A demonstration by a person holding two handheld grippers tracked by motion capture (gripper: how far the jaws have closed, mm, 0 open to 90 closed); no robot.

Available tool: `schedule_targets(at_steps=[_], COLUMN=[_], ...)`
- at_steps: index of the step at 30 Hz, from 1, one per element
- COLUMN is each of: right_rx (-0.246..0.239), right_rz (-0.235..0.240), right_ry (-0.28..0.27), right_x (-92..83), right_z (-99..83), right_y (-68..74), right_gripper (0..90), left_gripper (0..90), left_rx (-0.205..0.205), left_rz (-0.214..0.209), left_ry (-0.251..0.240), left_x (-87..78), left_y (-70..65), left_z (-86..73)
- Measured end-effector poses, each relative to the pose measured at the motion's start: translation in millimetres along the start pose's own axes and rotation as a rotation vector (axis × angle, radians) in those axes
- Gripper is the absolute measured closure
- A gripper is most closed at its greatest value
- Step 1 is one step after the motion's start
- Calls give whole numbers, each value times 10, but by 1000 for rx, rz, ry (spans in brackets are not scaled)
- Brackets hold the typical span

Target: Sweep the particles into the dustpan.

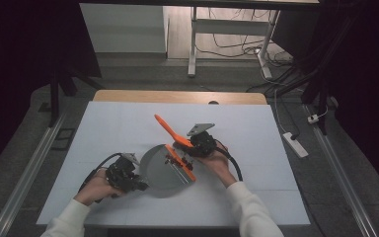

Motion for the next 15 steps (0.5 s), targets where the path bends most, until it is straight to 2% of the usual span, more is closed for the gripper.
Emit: schedule_targets(at_steps=[4, 7, 9, 15], right_rx=[7, 42, 27, 24], right_rz=[1, 53, 38, 82], right_ry=[-2, -12, -12, -30], right_x=[1, 2, 2, -8], right_z=[-6, -13, -10, 23], right_y=[42, 58, 92, 184], right_gripper=[698, 699, 699, 699], left_gripper=[616, 615, 616, 616], left_rx=[1, 1, 1, 2], left_rz=[1, 1, 2, 4], left_ry=[3, 3, 3, 5], left_x=[4, 6, 5, 9], left_y=[-2, -2, -4, -3], left_z=[1, 0, 1, -2])
Point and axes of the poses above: each handheld gripper's, and its own axes: x roughly forward along the jaws, z roughly out of its top, y roughly to its left, the point moved 2 cm from there along x, roughly forward along the jaws, and after that the axes turned 8 degrees about x, right-handed, at the moved point
